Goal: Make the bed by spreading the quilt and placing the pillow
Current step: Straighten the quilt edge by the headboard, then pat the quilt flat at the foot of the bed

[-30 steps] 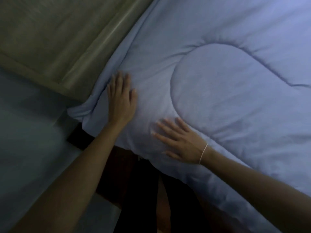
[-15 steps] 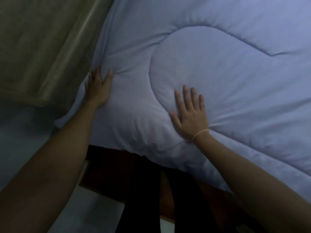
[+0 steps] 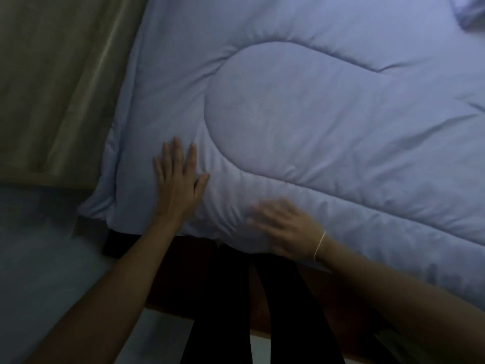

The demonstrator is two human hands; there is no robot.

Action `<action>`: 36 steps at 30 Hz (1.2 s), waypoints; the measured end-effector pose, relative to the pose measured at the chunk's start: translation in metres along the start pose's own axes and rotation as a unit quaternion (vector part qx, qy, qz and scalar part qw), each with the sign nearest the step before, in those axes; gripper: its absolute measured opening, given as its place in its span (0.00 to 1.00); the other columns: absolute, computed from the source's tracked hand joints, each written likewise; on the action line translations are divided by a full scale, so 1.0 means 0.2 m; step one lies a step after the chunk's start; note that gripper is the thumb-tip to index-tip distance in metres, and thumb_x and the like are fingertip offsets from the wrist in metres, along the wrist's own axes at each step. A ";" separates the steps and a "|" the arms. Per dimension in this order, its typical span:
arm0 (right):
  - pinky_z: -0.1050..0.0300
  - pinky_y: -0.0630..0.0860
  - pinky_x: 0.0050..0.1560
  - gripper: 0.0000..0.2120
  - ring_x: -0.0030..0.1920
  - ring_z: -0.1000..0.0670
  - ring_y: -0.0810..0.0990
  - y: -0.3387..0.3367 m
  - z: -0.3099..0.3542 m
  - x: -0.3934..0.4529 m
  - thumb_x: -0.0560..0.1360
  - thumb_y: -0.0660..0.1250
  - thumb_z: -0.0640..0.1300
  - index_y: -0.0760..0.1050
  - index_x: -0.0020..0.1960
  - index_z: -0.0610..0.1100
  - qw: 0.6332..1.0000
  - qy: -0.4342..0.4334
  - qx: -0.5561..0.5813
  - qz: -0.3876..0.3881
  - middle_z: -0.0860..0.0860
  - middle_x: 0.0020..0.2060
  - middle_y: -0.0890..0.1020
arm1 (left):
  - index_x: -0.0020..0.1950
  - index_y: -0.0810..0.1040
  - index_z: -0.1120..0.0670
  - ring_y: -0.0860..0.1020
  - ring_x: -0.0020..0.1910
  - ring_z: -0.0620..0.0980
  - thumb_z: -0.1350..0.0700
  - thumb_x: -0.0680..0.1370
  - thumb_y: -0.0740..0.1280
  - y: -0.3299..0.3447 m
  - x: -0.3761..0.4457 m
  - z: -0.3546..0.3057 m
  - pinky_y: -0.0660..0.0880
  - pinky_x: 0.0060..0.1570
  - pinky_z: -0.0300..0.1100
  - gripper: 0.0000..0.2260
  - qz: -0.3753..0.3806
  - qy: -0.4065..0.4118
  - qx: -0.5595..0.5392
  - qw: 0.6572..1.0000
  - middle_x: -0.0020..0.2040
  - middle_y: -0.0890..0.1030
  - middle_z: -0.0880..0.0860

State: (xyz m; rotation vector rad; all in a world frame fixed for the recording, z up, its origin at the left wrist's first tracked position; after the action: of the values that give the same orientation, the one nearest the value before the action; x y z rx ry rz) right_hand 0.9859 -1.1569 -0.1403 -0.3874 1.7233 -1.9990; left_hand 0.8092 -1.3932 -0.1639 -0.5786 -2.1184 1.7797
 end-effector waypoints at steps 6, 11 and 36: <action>0.37 0.57 0.71 0.38 0.75 0.38 0.56 -0.03 -0.28 -0.30 0.72 0.56 0.69 0.57 0.76 0.52 0.926 0.378 -0.021 0.016 0.40 0.76 0.56 | 0.77 0.51 0.54 0.53 0.76 0.60 0.41 0.79 0.51 -0.01 0.01 -0.14 0.48 0.72 0.60 0.30 0.047 0.026 0.008 0.999 0.77 0.54 0.61; 0.36 0.61 0.70 0.43 0.74 0.35 0.59 0.01 -0.05 -0.43 0.66 0.61 0.70 0.56 0.76 0.52 0.958 0.269 0.017 0.099 0.39 0.76 0.58 | 0.76 0.59 0.56 0.60 0.73 0.64 0.42 0.78 0.51 -0.09 -0.04 -0.26 0.56 0.69 0.64 0.29 0.148 -0.065 -0.002 0.987 0.75 0.60 0.63; 0.42 0.44 0.76 0.32 0.78 0.43 0.42 -1.01 -0.65 -1.72 0.78 0.49 0.64 0.47 0.78 0.54 0.719 0.676 0.106 -0.124 0.47 0.78 0.47 | 0.73 0.64 0.55 0.63 0.72 0.63 0.46 0.81 0.57 -0.84 0.39 -2.21 0.61 0.69 0.60 0.24 0.027 0.256 -0.065 0.964 0.75 0.60 0.61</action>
State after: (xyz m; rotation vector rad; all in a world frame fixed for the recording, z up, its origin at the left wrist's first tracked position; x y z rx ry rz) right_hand 1.1792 -0.8470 0.0669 1.3673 2.0842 -2.8891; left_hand 0.9375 -1.0006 0.0793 -1.0142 -1.8703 1.3312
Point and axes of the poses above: each hand's wrist, its own x-axis towards the middle knuckle, its own y-axis out of the palm, z = x × y, the point moved 1 cm from there along x, towards the middle knuckle
